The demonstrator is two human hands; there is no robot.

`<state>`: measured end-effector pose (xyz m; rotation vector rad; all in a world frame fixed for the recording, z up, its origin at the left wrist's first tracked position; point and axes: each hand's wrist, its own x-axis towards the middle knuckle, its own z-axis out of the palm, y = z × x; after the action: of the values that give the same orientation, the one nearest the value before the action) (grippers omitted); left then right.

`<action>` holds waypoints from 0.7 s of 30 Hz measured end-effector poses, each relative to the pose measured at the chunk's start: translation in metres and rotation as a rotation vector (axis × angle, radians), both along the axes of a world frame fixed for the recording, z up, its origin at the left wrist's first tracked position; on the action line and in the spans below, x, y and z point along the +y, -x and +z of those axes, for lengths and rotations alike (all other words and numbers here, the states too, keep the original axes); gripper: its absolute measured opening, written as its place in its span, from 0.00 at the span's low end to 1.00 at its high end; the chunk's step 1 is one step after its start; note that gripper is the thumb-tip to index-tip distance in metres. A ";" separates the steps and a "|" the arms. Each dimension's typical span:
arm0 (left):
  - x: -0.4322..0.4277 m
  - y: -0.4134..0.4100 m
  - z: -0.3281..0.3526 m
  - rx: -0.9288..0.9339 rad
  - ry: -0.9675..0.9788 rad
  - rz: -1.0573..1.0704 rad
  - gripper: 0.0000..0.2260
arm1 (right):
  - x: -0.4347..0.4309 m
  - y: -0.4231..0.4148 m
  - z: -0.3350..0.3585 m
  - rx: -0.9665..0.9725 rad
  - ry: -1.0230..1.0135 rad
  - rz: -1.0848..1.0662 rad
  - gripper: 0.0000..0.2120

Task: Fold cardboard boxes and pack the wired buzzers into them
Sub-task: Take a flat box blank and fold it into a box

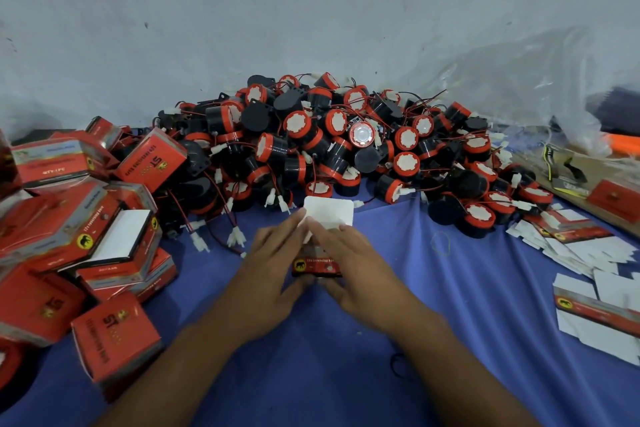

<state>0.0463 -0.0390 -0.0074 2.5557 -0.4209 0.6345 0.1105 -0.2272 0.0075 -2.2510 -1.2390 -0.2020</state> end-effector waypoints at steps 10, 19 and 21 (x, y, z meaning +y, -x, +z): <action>-0.002 -0.004 0.005 -0.187 -0.312 0.225 0.17 | 0.002 -0.007 0.000 -0.226 0.195 -0.393 0.21; 0.007 -0.003 -0.007 0.196 0.551 0.125 0.16 | -0.003 -0.002 -0.005 0.126 -0.005 -0.292 0.21; 0.006 -0.003 -0.008 0.251 0.493 0.100 0.13 | -0.005 -0.007 -0.006 0.396 -0.174 -0.344 0.34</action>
<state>0.0494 -0.0330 -0.0156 2.1505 -0.0391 0.3836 0.1179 -0.2324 0.0013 -2.1986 -0.6049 0.0110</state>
